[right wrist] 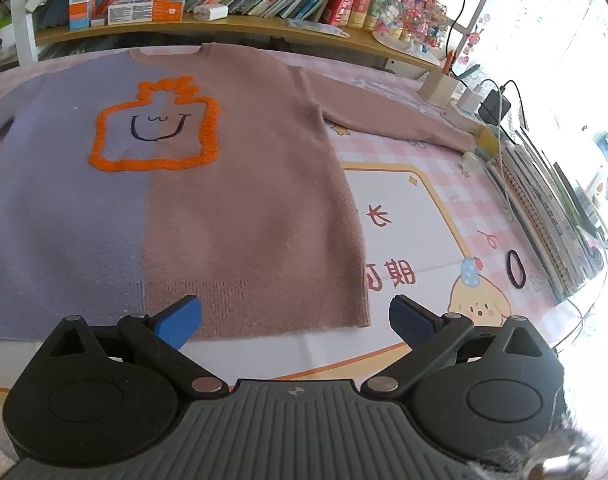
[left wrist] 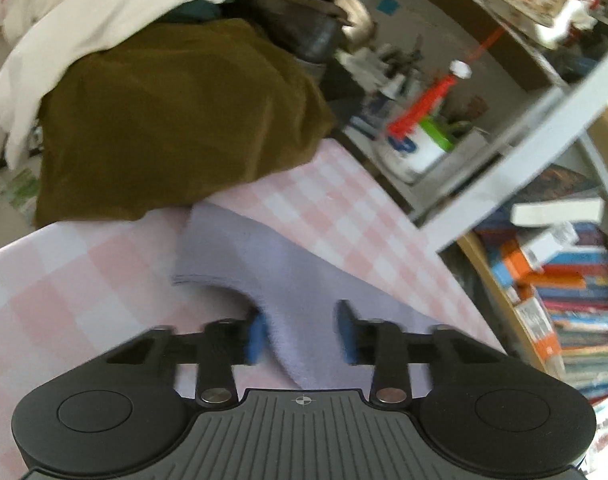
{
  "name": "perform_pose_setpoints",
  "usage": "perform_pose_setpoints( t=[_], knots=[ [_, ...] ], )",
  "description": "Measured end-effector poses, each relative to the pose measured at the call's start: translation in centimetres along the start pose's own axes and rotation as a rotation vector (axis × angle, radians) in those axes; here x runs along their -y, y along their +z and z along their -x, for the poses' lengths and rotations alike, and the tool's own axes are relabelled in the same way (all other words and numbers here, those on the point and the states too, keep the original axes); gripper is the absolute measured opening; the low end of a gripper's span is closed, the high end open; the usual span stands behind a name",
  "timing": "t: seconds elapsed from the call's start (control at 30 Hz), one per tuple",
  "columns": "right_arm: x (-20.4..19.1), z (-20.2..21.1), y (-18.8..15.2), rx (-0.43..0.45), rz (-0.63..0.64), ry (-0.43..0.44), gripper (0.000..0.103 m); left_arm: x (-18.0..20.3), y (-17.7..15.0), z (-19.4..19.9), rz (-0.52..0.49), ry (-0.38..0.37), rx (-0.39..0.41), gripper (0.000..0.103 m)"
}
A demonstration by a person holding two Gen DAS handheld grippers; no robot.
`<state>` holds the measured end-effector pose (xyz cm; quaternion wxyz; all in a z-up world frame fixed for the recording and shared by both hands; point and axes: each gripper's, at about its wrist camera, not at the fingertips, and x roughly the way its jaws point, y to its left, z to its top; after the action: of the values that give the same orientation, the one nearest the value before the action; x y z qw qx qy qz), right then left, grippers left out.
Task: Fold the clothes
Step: 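Move the left gripper to the lavender sleeve cuff and grasp it, then lift the lavender sleeve with the left gripper and fold it across the chest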
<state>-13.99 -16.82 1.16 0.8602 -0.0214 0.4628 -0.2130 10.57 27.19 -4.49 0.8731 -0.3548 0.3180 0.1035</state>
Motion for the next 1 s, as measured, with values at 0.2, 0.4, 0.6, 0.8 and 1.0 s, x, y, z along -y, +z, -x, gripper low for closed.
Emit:
perform_pose_setpoints(
  t=[0.2, 0.4, 0.6, 0.8, 1.0],
  knots=[
    [0.6, 0.0, 0.1, 0.016, -0.017, 0.000, 0.101, 0.1, 0.2, 0.0, -0.007, 0.030, 0.030, 0.003],
    [1.0, -0.6, 1.0, 0.045, -0.020, 0.036, 0.101, 2.3, 0.3, 2.2, -0.060, -0.027, 0.073, 0.003],
    [1.6, -2.0, 2.4, 0.074, 0.021, 0.122, 0.101, 6.2, -0.3, 5.6, -0.132, -0.094, 0.146, 0.003],
    [2.7, -3.8, 4.5, 0.145, 0.109, 0.250, 0.101, 11.6, -2.3, 9.2, -0.218, -0.125, 0.230, 0.003],
    [6.0, -5.5, 6.8, 0.200, 0.184, 0.397, 0.101, 17.5, -5.0, 11.6, -0.280, -0.107, 0.303, 0.003]
  ],
)
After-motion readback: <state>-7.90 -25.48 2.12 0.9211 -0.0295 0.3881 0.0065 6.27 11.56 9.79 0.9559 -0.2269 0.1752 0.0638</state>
